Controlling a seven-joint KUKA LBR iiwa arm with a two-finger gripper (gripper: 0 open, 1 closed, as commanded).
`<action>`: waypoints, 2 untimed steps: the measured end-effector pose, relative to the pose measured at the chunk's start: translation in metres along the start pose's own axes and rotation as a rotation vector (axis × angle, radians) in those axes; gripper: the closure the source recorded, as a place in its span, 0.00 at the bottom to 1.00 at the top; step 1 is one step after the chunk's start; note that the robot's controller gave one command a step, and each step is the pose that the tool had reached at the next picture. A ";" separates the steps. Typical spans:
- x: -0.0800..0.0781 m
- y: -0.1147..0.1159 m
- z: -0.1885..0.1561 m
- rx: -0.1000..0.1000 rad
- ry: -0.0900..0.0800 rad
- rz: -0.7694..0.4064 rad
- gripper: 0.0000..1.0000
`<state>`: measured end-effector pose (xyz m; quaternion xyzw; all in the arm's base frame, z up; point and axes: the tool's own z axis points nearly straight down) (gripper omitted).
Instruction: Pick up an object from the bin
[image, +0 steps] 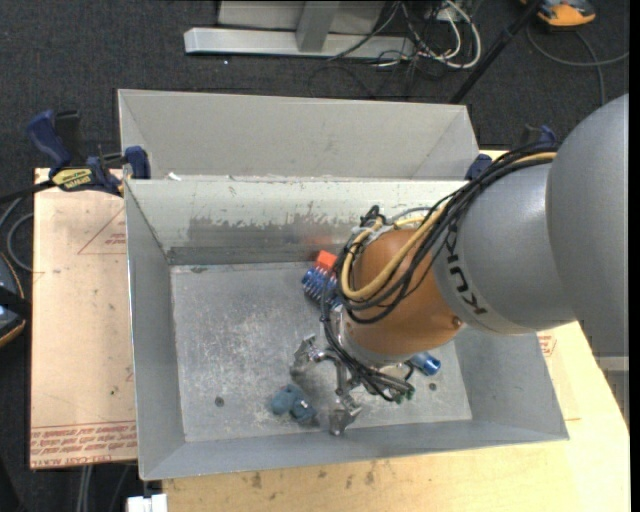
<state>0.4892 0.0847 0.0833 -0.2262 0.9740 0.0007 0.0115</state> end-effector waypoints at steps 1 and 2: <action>-0.032 0.050 0.008 0.001 0.010 -0.078 0.00; -0.032 0.051 0.008 -0.003 0.011 -0.075 1.00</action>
Offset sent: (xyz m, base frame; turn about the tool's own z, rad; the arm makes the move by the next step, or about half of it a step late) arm 0.0016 0.0582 -0.0133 -0.0754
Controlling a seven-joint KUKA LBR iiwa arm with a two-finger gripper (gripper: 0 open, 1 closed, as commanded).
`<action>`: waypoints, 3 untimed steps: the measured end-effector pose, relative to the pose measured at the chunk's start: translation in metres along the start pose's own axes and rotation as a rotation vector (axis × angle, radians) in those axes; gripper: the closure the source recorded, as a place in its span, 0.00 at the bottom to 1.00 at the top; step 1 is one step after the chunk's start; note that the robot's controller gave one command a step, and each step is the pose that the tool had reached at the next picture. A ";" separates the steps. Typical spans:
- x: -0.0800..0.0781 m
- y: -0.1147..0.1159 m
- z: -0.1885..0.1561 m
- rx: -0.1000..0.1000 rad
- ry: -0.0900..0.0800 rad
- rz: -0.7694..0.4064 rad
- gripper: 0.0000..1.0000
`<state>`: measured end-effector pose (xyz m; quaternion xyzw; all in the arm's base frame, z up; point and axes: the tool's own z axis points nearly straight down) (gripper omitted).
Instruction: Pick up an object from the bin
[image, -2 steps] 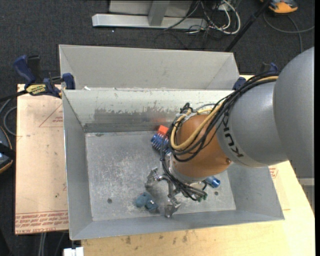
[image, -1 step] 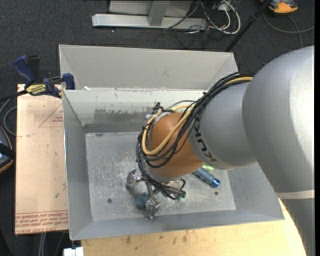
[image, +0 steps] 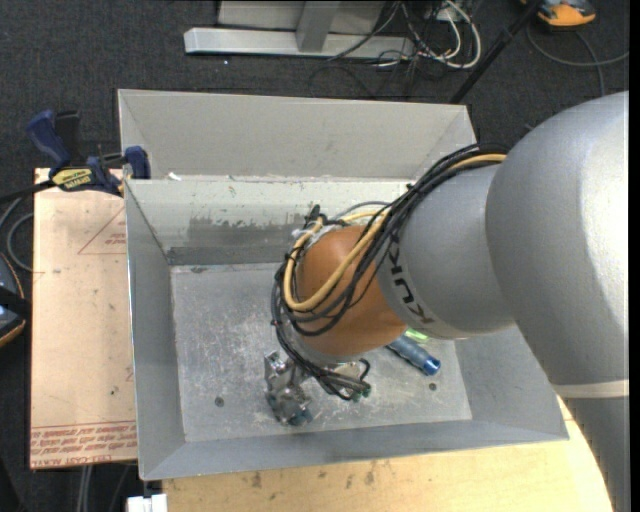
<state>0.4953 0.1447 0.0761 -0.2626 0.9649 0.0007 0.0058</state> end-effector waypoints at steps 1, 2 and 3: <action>-0.067 -0.053 -0.002 -0.004 0.005 -0.106 1.00; -0.009 -0.020 -0.072 -0.003 0.008 -0.112 1.00; -0.028 -0.109 -0.046 0.001 0.008 -0.209 1.00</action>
Offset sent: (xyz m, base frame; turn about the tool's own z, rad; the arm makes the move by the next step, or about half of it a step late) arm 0.0806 -0.0135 -0.0006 -0.1096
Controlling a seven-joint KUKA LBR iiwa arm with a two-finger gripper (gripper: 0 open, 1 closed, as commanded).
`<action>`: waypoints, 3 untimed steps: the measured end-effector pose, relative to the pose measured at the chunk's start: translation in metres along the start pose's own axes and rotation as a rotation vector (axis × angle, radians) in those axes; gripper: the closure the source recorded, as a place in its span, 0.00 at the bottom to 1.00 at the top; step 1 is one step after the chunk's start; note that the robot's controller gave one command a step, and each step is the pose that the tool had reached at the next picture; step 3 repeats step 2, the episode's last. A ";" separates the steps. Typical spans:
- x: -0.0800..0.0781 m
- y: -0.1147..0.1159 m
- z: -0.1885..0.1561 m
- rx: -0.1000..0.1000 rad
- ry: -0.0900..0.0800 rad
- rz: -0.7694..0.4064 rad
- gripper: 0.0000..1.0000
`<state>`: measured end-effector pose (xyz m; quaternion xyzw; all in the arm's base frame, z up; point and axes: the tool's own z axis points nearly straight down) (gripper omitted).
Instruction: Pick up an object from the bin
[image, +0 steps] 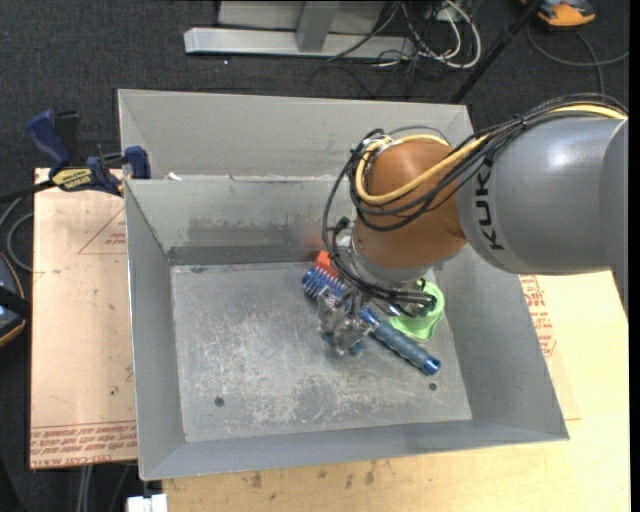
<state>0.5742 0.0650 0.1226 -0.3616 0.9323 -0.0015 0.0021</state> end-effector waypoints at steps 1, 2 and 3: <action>-0.002 0.005 -0.001 -0.004 -0.001 -0.006 0.00; 0.008 -0.021 0.038 -0.006 0.004 0.022 0.00; 0.008 -0.021 0.038 -0.006 0.004 0.022 0.00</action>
Offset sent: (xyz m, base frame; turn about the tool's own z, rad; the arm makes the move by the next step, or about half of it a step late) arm 0.0000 0.0000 0.0000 0.0000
